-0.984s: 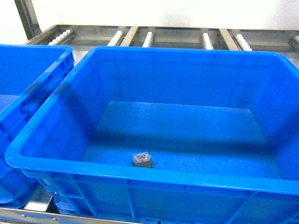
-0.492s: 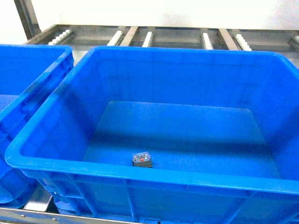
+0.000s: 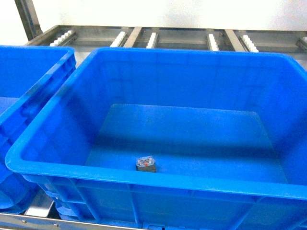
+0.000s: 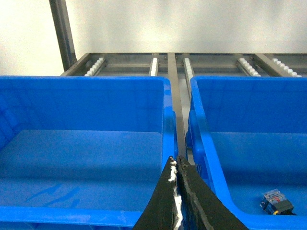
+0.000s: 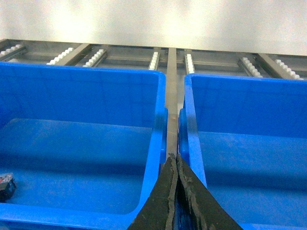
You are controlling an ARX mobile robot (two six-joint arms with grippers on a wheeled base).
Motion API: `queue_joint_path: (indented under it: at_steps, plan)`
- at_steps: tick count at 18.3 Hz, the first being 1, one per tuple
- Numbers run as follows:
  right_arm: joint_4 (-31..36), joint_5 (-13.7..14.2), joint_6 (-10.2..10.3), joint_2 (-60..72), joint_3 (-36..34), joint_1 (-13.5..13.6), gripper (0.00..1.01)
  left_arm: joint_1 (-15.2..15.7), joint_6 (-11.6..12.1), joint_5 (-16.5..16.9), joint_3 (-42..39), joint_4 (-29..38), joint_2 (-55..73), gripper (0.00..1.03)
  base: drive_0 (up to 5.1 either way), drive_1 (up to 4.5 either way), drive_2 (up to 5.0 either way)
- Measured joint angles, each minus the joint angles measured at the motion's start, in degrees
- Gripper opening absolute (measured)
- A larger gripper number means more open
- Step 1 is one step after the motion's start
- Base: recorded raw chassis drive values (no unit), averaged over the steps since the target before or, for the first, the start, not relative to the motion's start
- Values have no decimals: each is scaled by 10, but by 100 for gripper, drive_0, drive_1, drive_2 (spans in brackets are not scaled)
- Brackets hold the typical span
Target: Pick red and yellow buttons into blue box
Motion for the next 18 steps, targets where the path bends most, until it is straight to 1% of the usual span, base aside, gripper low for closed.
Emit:
queue_joint_path:
  at_steps: [1,3,4,5,9,10,11,12,13,18]
  plan:
    - [-8,0,0,-7,0,0,2,0,0,0,0,-14,-12,2,0,0,0]
    - [-115,0,0,-93,0,0,2,0,0,0,0,-43,-46,2,0,0,0]
    - [-101,0,0,-105,2,0,2,0,0,-1,0,-57,-55,2,0,0,0]
    - [-117,0,0,-106,0,0,2,0,0,-1,0,-67,-66,2,0,0,0]
    - [-113,0,0,-106,0,0,2,0,0,0,0,-103,-105,2,0,0,0]
    - [-113,0,0,-106,0,0,2,0,0,0,0,-129,-121,2,0,0,0]
    - [-112,0,0,-106,0,0,2,0,0,0,0,-209,-175,2,0,0,0]
    - [-113,0,0,-106,0,0,2,0,0,0,1,-196,-199,2,0,0,0]
    - [-112,-1,0,-106,0,0,2,0,0,-2,0,-210,-199,2,0,0,0]
    - [-113,-1,0,-106,0,0,2,0,0,0,0,-208,-199,2,0,0,0]
